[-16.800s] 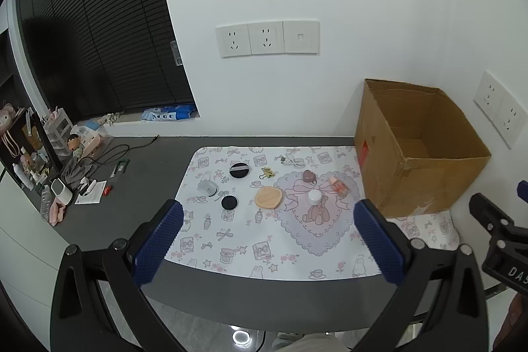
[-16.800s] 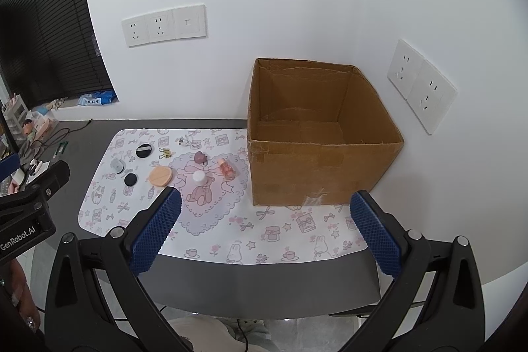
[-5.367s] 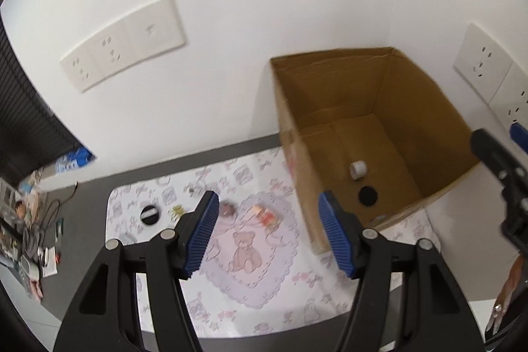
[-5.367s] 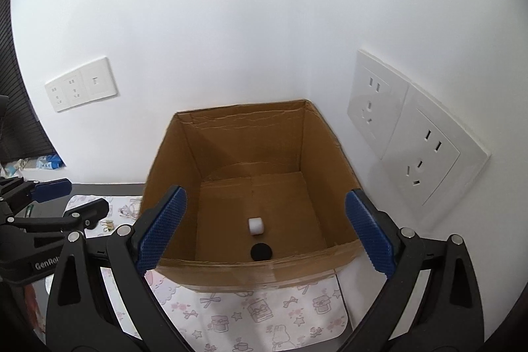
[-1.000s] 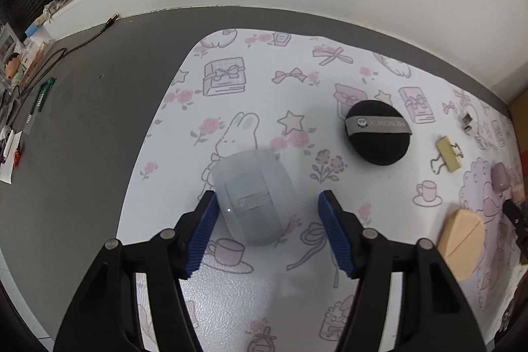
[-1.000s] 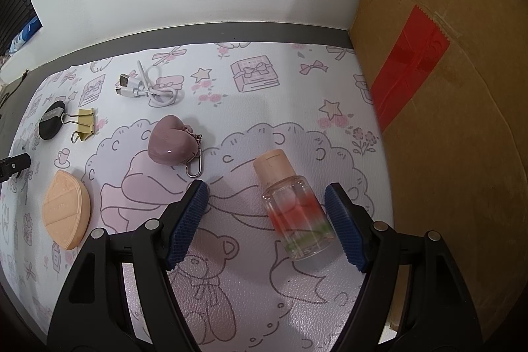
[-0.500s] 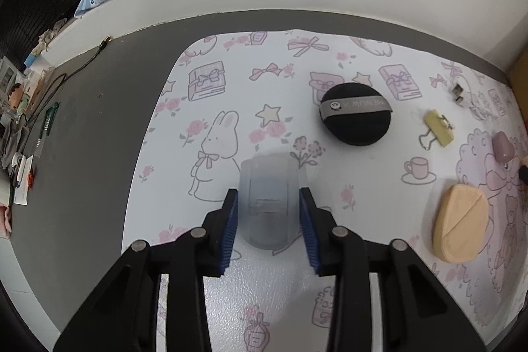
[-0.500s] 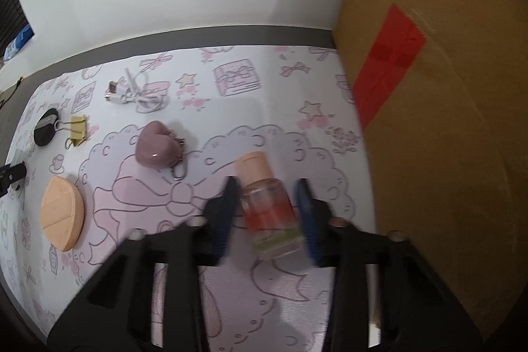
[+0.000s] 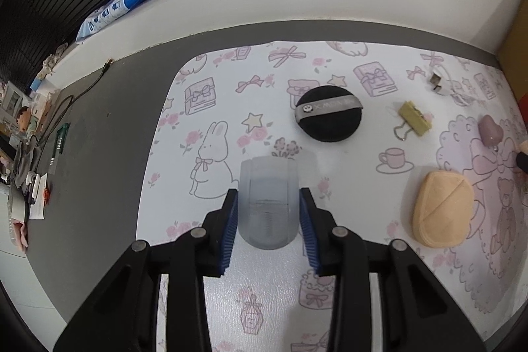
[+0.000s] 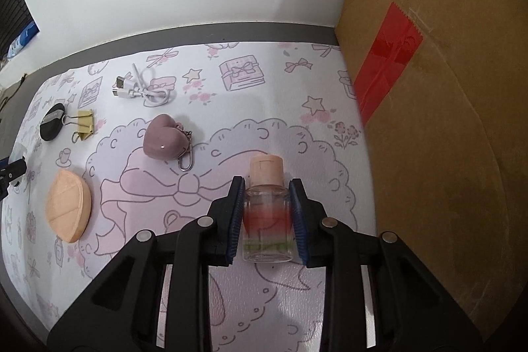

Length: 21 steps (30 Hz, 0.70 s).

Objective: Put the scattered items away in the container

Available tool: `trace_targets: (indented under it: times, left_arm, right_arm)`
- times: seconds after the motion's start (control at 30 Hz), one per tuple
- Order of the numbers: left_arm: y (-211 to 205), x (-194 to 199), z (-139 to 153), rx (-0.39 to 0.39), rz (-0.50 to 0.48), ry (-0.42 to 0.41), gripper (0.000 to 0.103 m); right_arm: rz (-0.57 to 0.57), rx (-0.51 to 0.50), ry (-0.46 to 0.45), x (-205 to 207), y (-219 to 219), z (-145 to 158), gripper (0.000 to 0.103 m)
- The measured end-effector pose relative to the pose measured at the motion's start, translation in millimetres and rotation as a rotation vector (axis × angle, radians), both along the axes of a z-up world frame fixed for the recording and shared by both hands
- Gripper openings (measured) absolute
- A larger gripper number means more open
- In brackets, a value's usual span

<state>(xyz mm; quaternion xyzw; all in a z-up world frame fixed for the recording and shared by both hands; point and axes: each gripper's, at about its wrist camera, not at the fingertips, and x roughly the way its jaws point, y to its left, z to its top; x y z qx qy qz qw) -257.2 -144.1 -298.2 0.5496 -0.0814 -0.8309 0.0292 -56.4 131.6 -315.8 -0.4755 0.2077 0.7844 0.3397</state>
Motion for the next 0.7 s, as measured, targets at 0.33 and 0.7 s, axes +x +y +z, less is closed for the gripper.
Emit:
trace_targets:
  times: [0.33, 0.7]
  left_arm:
    - [14.6, 15.6, 54.4, 0.005, -0.037, 0.044, 0.035]
    - [22.3, 40.2, 143.1, 0.071, -0.058, 0.137, 0.035]
  right_arm:
    - [0.014, 0.012, 0.026, 8.5, -16.4, 33.3, 0.028]
    - [-0.002, 0.088, 0.089, 23.8, -33.1, 120.1, 0.028]
